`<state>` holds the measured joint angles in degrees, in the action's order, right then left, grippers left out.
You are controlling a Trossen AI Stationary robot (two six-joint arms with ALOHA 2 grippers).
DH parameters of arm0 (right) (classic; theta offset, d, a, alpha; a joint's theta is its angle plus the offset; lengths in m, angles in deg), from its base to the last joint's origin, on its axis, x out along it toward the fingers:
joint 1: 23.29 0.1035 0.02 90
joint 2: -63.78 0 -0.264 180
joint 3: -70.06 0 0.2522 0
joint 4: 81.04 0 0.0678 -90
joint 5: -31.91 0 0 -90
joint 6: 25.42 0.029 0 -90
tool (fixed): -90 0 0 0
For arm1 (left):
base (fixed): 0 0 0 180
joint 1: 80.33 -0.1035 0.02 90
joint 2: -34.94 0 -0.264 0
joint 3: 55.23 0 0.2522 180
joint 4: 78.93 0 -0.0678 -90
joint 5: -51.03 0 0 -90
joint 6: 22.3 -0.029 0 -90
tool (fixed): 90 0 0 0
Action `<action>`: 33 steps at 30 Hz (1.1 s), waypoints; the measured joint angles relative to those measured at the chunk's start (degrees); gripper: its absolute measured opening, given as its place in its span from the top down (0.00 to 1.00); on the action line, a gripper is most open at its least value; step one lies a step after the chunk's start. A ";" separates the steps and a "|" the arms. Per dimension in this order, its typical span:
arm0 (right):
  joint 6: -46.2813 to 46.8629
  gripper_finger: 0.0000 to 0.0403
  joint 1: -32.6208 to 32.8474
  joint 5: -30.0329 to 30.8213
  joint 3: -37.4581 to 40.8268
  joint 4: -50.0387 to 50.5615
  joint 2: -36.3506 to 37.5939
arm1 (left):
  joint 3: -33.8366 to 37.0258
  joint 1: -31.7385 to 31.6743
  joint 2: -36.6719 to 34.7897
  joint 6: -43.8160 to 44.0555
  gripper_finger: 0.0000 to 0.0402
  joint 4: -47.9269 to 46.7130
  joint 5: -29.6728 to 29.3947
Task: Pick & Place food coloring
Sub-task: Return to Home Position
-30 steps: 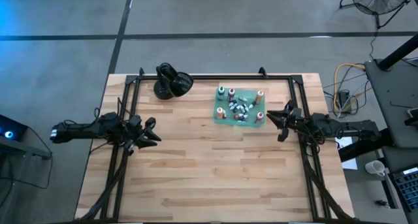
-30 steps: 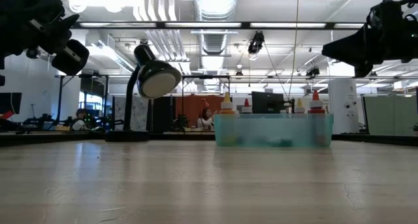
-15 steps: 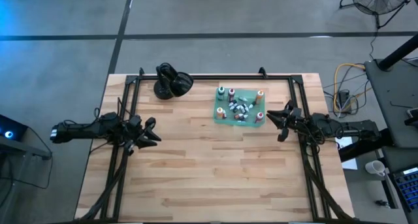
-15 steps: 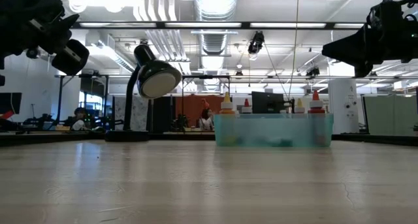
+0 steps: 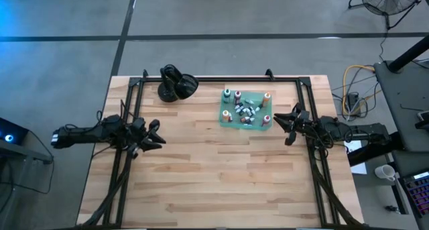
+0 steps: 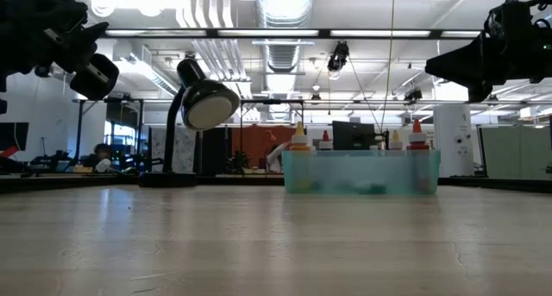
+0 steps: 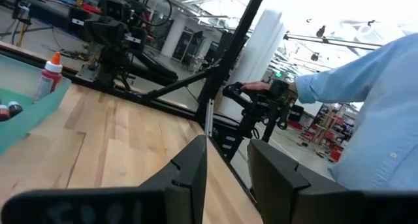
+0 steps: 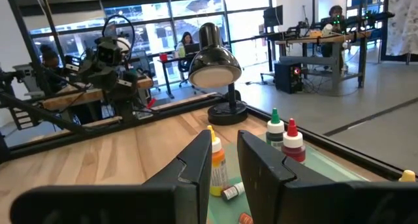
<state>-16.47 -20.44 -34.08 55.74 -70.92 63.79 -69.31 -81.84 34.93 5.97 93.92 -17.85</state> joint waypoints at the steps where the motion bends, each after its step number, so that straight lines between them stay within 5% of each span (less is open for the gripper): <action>1: 0.00 0.83 0.00 0.00 0.00 0.00 0.00 | 0.00 -0.23 0.00 0.02 0.79 0.00 0.00; 33: 0.00 0.83 0.00 -0.02 0.02 -0.04 -0.04 | -0.02 -1.47 0.25 0.00 0.79 -0.72 -0.02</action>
<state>-16.47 -20.44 -34.10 55.76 -70.97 63.74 -69.33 -83.32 35.18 5.97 93.20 -17.87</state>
